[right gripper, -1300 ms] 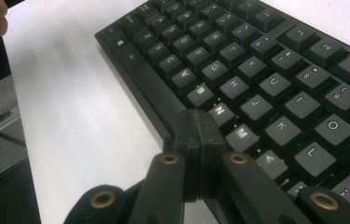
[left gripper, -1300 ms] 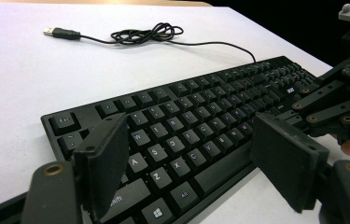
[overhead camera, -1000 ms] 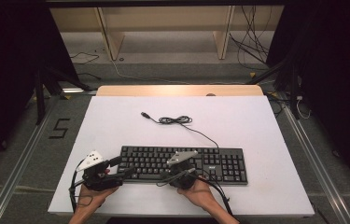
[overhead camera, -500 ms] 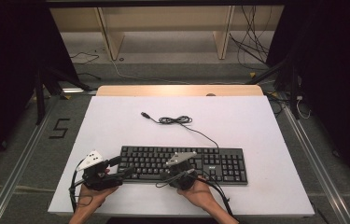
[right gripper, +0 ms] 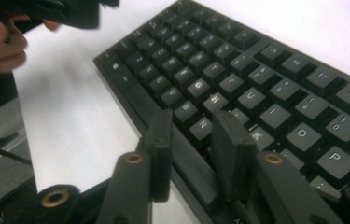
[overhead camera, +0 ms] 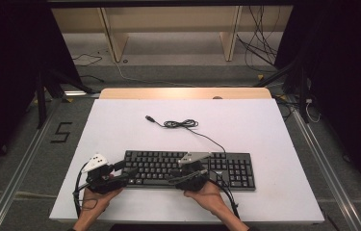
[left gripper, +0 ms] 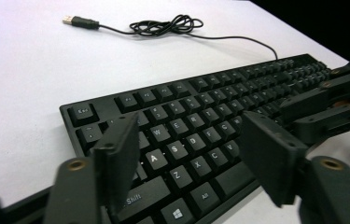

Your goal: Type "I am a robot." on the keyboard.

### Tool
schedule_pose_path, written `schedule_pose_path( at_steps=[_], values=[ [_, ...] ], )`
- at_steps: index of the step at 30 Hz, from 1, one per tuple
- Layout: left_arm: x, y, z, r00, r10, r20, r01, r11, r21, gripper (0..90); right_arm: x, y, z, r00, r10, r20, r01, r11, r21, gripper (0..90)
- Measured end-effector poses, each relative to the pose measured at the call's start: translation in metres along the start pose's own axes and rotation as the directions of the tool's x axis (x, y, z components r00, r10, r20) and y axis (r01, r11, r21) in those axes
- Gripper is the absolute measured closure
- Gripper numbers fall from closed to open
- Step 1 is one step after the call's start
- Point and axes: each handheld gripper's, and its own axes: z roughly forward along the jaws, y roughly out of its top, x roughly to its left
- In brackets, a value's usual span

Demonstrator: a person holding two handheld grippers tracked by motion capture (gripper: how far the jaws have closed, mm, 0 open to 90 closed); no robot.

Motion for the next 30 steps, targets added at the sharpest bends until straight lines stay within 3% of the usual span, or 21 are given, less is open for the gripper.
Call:
schedule_pose_path(
  at_steps=[3, 9, 17, 30],
  values=[
    [0.001, -0.001, 0.004, 0.9999, 0.010, -0.004, -0.010, 0.9997, 0.020, 50.0, 0.000, 0.001, -0.003, 0.9999, 0.006, -0.009, -0.006, 1.000, -0.008, 57.2],
    [0.001, 0.001, 0.011, 0.9992, 0.035, -0.019, -0.034, 0.9978, 0.057, 68.0, -0.002, 0.003, -0.008, 0.9997, 0.020, -0.014, -0.020, 0.999, -0.027, 46.0],
    [0.004, 0.003, 0.021, 0.9976, 0.042, -0.054, -0.036, 0.9922, 0.119, 86.5, -0.001, 0.003, -0.013, 0.9998, 0.016, -0.013, -0.016, 0.999, -0.044, 41.3],
    [0.009, 0.004, 0.029, 0.9971, 0.039, -0.065, -0.027, 0.9845, 0.173, 88.9, 0.000, 0.002, -0.021, 0.9998, 0.015, -0.009, -0.016, 0.997, -0.070, 37.6]
  ],
)
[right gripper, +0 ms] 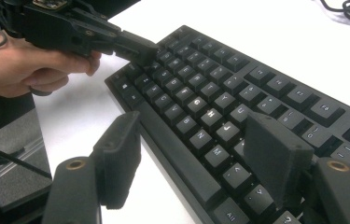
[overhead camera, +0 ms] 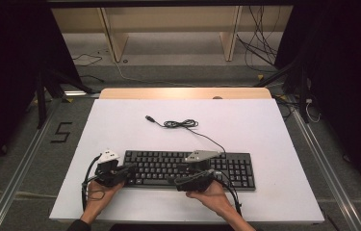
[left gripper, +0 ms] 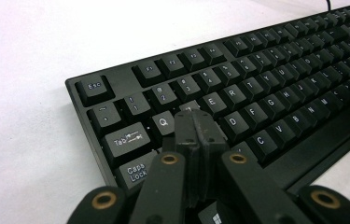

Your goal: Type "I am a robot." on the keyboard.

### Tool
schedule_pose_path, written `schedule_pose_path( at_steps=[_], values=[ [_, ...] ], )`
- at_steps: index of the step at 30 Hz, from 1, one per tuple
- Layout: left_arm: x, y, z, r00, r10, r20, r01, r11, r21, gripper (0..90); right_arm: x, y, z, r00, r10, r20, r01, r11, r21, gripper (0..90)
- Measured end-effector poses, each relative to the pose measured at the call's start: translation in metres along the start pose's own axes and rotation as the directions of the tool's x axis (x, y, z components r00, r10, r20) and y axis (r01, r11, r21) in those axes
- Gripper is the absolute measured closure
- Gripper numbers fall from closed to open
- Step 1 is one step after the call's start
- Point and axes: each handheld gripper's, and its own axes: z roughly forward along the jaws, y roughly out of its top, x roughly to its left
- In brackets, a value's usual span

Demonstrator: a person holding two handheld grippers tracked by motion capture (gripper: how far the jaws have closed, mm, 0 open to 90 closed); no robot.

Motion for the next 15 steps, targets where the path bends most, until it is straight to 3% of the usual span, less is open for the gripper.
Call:
schedule_pose_path(
  at_steps=[15],
  values=[
    [0.0035, -0.0002, 0.0071, 0.9997, -0.009, 0.023, 0.008, 0.9993, 0.035, 89.2, 0.0014, -0.0026, -0.0029, 1.0000, -0.007, 0.005, 0.007, 1.000, -0.001, 37.4]
  ],
)
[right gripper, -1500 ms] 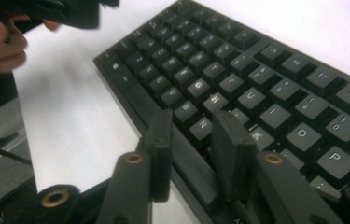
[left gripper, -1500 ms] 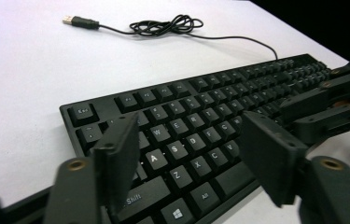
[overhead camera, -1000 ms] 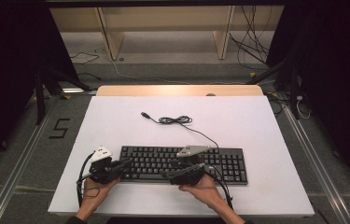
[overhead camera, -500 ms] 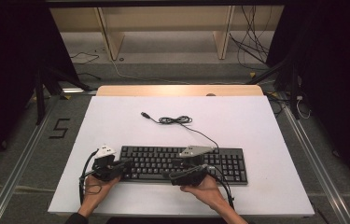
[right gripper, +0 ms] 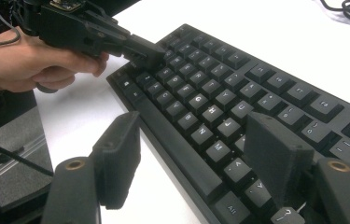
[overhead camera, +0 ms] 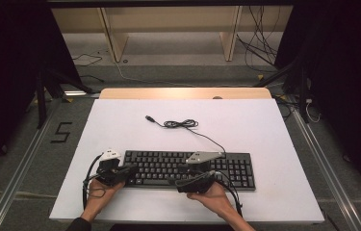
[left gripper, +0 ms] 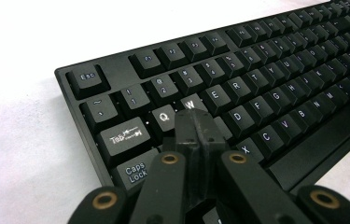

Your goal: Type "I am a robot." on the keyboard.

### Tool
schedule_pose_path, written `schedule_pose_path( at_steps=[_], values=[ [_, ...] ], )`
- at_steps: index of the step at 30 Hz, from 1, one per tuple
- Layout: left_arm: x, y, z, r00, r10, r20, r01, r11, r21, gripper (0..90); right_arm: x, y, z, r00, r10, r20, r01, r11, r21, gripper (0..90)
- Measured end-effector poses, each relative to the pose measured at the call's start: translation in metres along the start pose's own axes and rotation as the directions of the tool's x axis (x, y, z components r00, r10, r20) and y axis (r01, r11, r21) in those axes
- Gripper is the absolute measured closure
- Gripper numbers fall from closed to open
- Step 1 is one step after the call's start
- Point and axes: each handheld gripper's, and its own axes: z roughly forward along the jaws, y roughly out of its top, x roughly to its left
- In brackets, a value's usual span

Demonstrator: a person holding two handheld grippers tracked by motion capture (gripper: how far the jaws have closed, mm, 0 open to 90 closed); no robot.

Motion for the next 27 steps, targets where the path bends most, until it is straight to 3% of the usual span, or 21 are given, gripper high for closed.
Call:
schedule_pose_path(
  at_steps=[6, 11, 20, 27],
  values=[
    [-0.003, 0.001, -0.001, 1.0000, 0.006, -0.007, -0.006, 1.0000, -0.003, 88.9, -0.003, 0.001, -0.001, 0.9999, 0.006, 0.011, -0.005, 1.000, -0.004, 37.5],
    [-0.005, 0.004, -0.008, 1.0000, -0.002, 0.006, 0.002, 0.9993, -0.037, 83.9, -0.005, 0.001, 0.000, 0.9997, 0.009, 0.022, -0.009, 1.000, -0.013, 39.2],
    [-0.012, 0.003, -0.017, 0.9969, -0.003, 0.078, 0.008, 0.9978, -0.066, 64.5, -0.008, 0.002, 0.003, 0.9992, 0.010, 0.039, -0.010, 1.000, -0.005, 52.9],
    [-0.018, 0.001, -0.021, 0.9943, 0.002, 0.107, 0.007, 0.9968, -0.080, 48.3, -0.008, 0.002, 0.005, 0.9991, -0.003, 0.042, 0.003, 1.000, 0.003, 66.5]
  ],
)
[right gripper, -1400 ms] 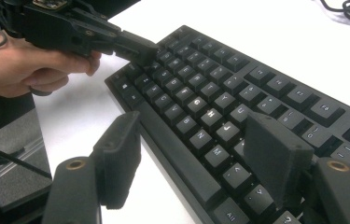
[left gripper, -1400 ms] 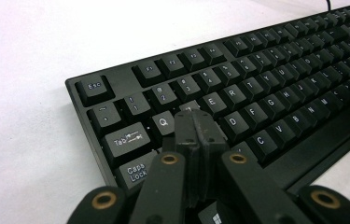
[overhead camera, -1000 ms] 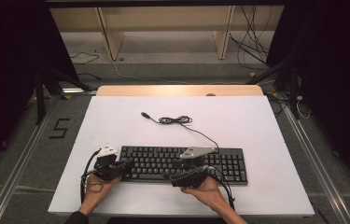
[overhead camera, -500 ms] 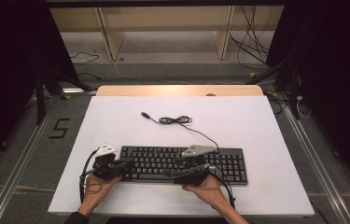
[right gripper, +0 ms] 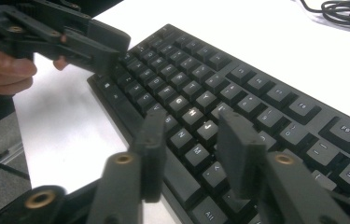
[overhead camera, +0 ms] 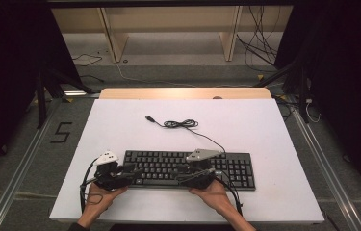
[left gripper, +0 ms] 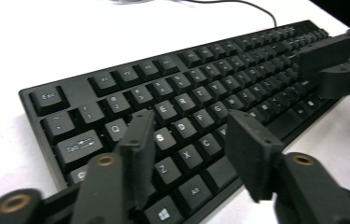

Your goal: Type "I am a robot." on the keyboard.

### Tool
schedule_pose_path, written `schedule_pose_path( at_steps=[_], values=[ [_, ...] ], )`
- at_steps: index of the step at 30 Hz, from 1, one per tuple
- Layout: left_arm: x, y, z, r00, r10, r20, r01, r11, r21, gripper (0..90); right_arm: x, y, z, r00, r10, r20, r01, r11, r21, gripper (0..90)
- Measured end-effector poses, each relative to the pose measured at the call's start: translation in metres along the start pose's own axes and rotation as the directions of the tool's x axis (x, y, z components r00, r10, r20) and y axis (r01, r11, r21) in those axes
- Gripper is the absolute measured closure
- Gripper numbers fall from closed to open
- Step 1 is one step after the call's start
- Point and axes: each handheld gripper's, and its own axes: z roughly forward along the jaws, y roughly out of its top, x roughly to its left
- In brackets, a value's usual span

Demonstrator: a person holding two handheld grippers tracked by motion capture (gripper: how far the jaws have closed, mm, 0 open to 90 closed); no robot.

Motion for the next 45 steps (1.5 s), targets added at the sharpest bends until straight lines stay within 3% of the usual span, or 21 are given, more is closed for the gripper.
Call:
schedule_pose_path(
  at_steps=[9, 19, 45],
  values=[
    [-0.007, 0.000, -0.009, 0.9998, -0.007, 0.021, 0.008, 0.9985, -0.055, 37.0, -0.001, 0.000, 0.004, 1.0000, -0.004, -0.001, 0.004, 1.000, 0.018, 80.4],
    [-0.012, -0.002, -0.013, 0.9996, 0.000, 0.028, 0.002, 0.9973, -0.074, 30.2, -0.002, 0.001, 0.011, 1.0000, 0.004, 0.004, -0.004, 0.999, 0.037, 89.3],
    [-0.015, -0.008, -0.023, 0.9997, 0.008, 0.022, -0.006, 0.9921, -0.125, 26.4, -0.002, -0.001, 0.027, 0.9997, 0.004, 0.023, -0.006, 0.995, 0.099, 90.0]
  ],
)
